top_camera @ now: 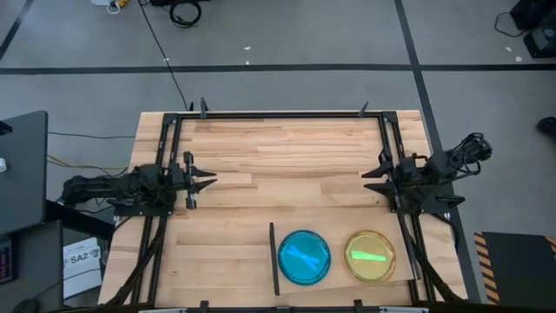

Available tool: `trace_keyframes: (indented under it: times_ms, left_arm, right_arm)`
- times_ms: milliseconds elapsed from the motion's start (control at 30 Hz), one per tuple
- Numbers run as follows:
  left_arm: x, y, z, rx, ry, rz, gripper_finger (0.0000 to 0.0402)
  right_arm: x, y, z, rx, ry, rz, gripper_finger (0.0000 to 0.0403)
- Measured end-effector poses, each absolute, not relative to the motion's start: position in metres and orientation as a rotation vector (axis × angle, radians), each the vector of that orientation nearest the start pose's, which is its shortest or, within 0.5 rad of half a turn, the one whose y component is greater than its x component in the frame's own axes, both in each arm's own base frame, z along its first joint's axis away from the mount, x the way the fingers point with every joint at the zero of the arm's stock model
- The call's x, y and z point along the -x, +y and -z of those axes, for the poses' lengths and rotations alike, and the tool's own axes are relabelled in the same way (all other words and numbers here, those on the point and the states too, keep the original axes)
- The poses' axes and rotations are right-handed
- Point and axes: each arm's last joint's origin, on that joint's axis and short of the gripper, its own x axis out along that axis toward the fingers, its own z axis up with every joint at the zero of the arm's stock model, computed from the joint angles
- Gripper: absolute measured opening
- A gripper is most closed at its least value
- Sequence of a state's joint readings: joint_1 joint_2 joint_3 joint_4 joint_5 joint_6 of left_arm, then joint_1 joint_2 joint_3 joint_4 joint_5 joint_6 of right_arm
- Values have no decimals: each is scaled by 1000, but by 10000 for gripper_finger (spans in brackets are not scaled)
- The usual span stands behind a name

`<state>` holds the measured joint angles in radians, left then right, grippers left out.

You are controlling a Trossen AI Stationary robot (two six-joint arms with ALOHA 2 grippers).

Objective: Place and stack plates onto a shelf
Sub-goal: Return to Home Position

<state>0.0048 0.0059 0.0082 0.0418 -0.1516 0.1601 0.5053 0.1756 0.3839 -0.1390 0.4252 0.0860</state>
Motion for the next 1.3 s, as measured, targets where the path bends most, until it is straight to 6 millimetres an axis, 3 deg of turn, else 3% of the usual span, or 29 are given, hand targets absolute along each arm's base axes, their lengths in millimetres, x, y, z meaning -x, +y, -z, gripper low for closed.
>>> trace_keyframes:
  times_ms: [667,1300]
  left_arm:
    - [-97,5,-171,-160,-41,-161,79]
    - [-97,5,-171,-163,-43,-161,79]
  right_arm:
    - [-93,31,-212,-142,-103,-73,140]
    - [-100,11,-199,-36,-109,18,140]
